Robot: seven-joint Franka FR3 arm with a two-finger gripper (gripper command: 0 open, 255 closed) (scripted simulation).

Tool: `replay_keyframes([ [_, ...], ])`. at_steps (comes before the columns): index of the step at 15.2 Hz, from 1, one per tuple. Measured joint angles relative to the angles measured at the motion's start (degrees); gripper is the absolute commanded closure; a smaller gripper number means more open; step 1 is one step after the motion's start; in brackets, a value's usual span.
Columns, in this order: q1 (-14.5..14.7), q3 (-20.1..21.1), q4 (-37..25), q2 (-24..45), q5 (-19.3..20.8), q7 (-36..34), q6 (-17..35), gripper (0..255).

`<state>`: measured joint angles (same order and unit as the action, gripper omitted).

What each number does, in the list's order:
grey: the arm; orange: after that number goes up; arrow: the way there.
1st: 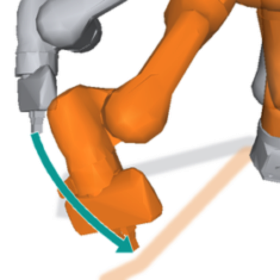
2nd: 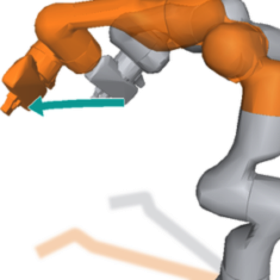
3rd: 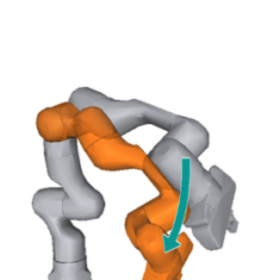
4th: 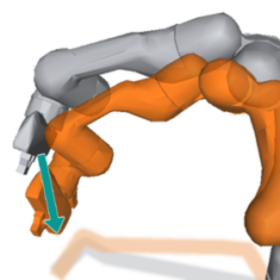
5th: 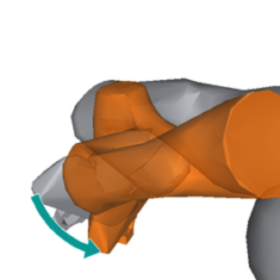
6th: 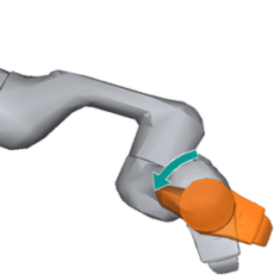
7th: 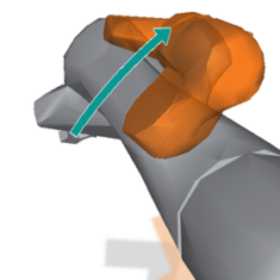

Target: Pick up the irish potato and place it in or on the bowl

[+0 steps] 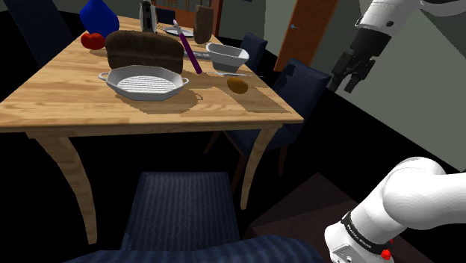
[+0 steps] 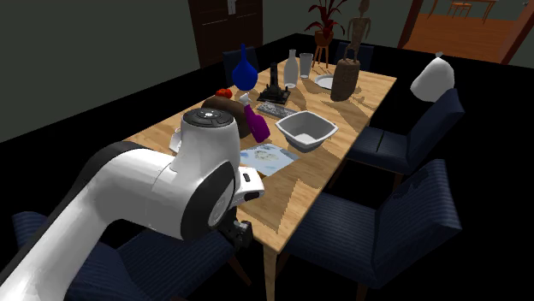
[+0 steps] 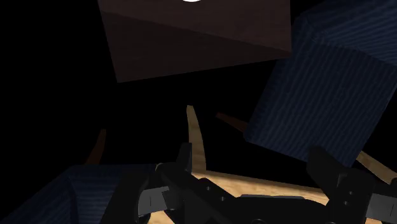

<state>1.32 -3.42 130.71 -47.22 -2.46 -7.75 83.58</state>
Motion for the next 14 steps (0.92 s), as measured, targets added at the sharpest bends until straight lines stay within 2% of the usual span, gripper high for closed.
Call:
replay_keyframes([
  [2,0.0,0.4,1.3,-0.4,0.2,-0.1,1.7,0],
  [4,0.0,2.0,4.9,-1.5,0.6,-1.0,7.4,0],
  [11,-0.8,8.4,16.8,-1.0,3.6,-5.4,33.2,0],
  [14,-2.0,12.1,19.8,1.9,5.8,-8.8,44.7,0],
])
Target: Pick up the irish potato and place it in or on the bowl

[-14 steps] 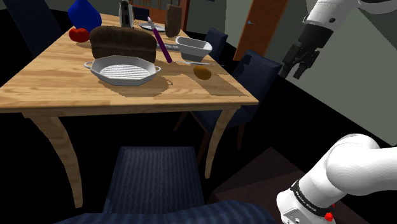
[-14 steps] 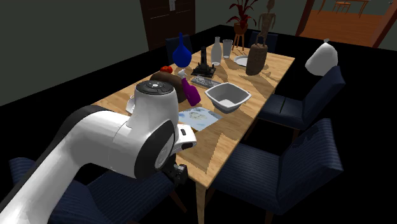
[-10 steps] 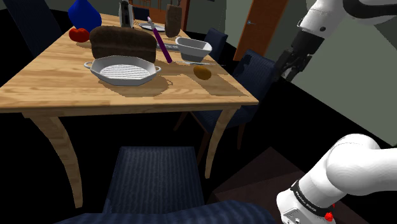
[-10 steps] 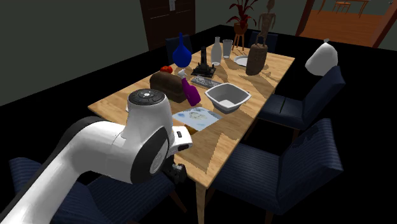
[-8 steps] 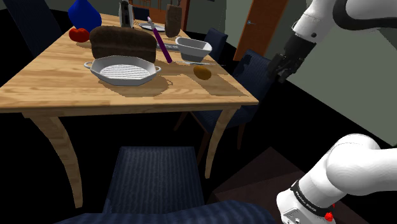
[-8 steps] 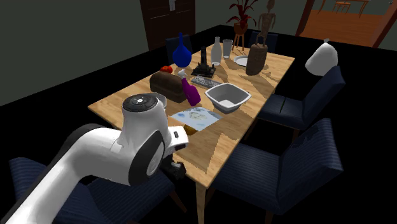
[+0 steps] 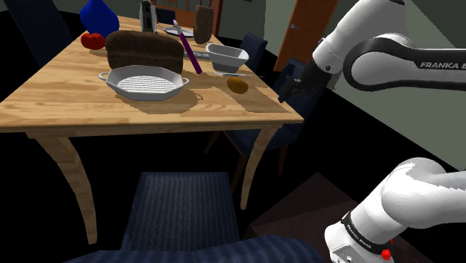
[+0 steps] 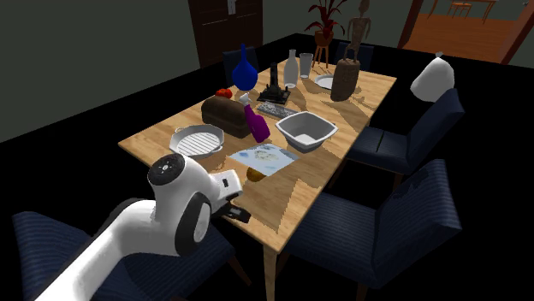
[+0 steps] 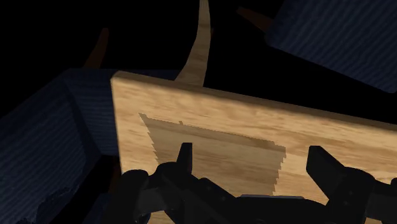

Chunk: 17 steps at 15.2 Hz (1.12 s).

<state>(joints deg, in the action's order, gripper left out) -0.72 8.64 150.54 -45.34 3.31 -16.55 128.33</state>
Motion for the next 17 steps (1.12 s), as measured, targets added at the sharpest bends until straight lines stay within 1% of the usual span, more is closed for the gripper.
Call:
replay_keyframes([
  [2,-1.8,2.3,2.0,2.3,2.3,-2.3,8.1,0],
  [4,-4.8,5.6,2.4,6.4,5.3,-5.6,16.5,0],
  [6,-9.2,10.2,2.9,9.9,9.3,-10.2,24.5,0],
  [7,-12.1,13.2,2.1,11.6,11.6,-13.0,27.7,0],
  [8,-15.7,16.2,2.1,12.9,14.3,-15.8,31.3,0],
  [9,-20.2,20.2,1.0,14.6,17.4,-19.1,34.6,0],
  [10,-25.7,25.0,0.1,15.9,20.9,-23.0,38.0,0],
  [11,-32.0,30.3,-0.9,16.7,24.4,-26.9,41.4,0],
  [13,-46.2,42.8,-3.6,16.0,30.4,-35.0,47.3,0],
  [14,-53.2,48.8,-5.1,14.4,32.3,-38.5,50.3,0],
  [15,-60.4,54.8,-7.1,12.6,33.3,-41.4,53.0,0],
  [16,-64.0,58.0,-8.0,11.4,33.3,-42.8,54.5,0],
  [17,-67.0,60.4,-8.6,10.7,33.3,-43.6,55.8,0],
])
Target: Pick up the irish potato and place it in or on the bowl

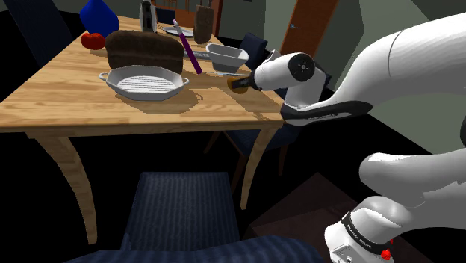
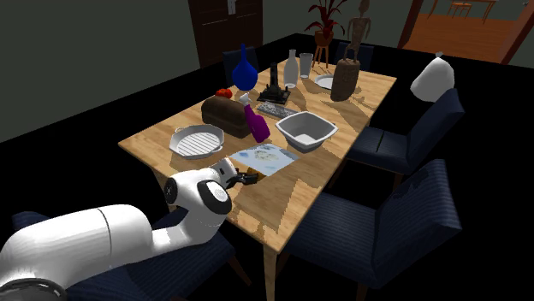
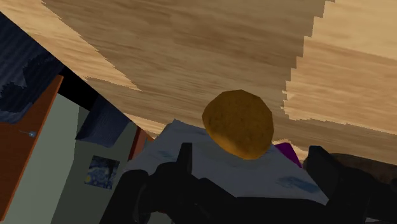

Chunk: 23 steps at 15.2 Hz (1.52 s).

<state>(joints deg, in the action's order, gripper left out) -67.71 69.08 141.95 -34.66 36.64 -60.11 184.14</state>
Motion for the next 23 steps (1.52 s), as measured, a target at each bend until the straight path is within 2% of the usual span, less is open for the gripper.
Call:
replay_keyframes([
  [6,-13.0,10.2,-3.6,-1.6,-0.4,-1.6,4.4,0],
  [7,-14.2,11.1,-4.1,-1.5,-0.4,-1.6,4.6,0],
  [13,-15.3,12.0,-4.5,-1.6,-0.4,-1.7,4.9,0],
  [14,-15.3,12.0,-4.5,-1.6,-0.4,-1.7,4.9,255],
  [23,-15.3,12.0,-4.5,-1.6,-0.5,-1.7,4.9,255],
])
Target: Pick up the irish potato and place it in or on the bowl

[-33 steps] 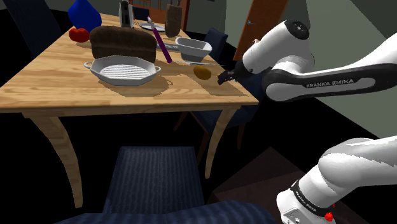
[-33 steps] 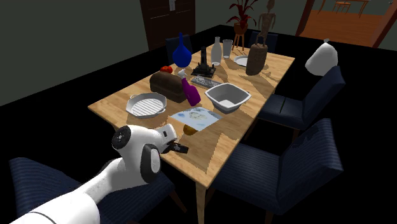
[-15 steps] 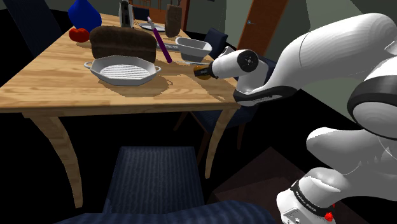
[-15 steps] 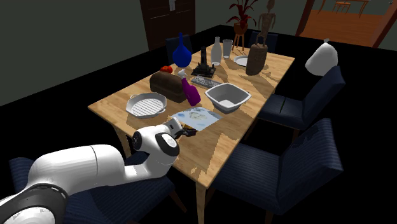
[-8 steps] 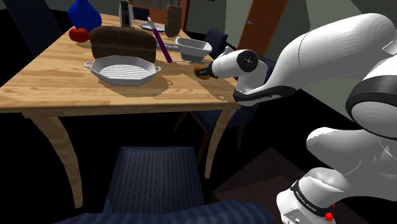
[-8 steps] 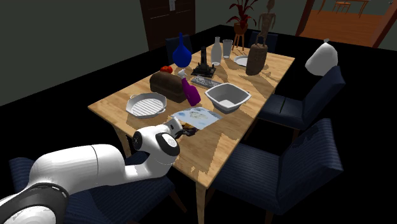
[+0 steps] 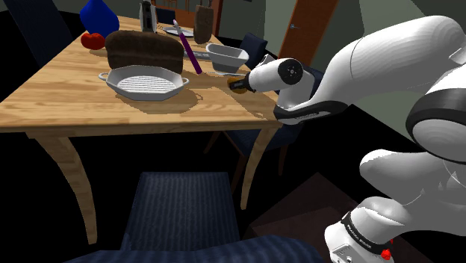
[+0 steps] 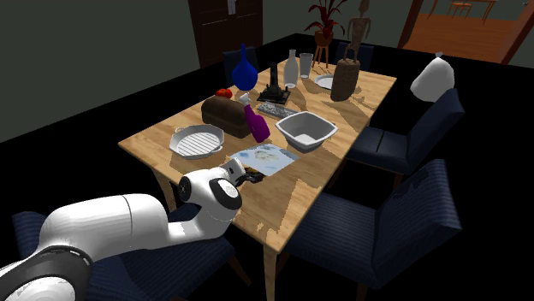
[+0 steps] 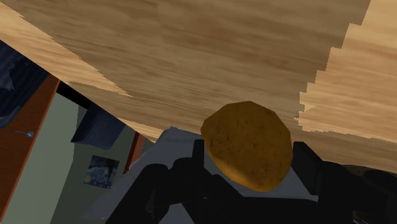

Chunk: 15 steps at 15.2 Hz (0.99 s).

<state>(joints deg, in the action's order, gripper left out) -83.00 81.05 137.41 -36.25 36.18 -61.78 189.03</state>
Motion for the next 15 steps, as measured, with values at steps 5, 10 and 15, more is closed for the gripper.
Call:
replay_keyframes([
  [5,2.7,-2.7,-0.7,2.3,0.8,1.4,-2.3,255],
  [10,8.4,-8.1,-1.9,6.0,1.5,4.0,-6.7,255],
  [15,14.3,-13.2,-3.4,8.8,1.4,6.6,-10.6,255],
])
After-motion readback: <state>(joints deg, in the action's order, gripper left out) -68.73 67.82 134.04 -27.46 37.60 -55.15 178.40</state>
